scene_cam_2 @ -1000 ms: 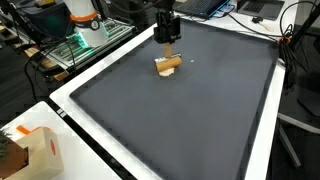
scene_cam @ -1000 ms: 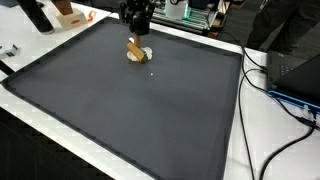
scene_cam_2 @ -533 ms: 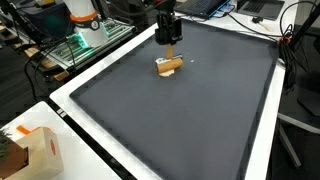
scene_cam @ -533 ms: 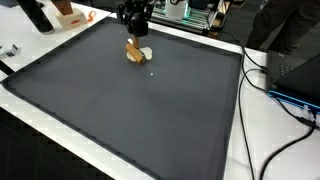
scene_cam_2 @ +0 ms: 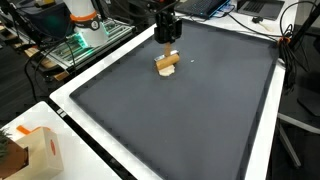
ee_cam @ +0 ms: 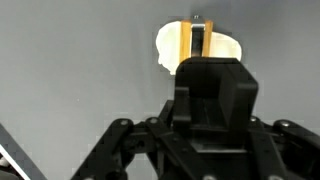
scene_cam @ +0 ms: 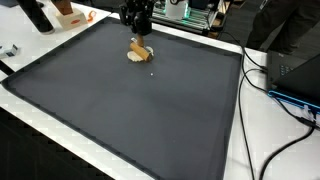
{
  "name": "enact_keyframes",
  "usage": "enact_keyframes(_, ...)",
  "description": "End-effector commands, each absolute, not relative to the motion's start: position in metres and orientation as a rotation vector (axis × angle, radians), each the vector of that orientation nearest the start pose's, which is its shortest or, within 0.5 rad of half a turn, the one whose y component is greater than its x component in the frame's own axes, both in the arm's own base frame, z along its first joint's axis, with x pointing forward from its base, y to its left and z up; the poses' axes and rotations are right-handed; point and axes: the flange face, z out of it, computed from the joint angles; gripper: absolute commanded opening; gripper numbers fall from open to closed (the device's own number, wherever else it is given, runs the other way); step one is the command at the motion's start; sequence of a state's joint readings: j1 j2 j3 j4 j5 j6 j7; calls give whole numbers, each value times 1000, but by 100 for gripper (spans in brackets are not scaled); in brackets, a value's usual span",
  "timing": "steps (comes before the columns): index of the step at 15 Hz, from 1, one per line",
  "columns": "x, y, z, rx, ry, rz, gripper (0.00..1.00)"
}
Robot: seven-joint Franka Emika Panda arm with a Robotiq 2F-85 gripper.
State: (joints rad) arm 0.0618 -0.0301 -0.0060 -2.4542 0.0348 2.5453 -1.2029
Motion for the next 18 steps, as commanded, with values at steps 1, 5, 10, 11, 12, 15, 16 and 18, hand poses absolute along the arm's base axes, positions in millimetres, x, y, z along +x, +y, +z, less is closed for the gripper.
enact_keyframes(1,480,30,301,-2528,-1816,-34,24)
enact_keyframes(5,477,34,299,-2486,-1809,49,24)
enact_keyframes(10,476,36,301,-2457,-1803,108,24)
enact_keyframes(11,475,37,302,-2450,-1804,109,24)
enact_keyframes(12,474,37,304,-2444,-1804,108,24)
enact_keyframes(15,472,35,316,-2443,-1797,89,24)
enact_keyframes(16,471,35,319,-2441,-1796,80,24)
enact_keyframes(18,468,34,330,-2447,-1790,71,24)
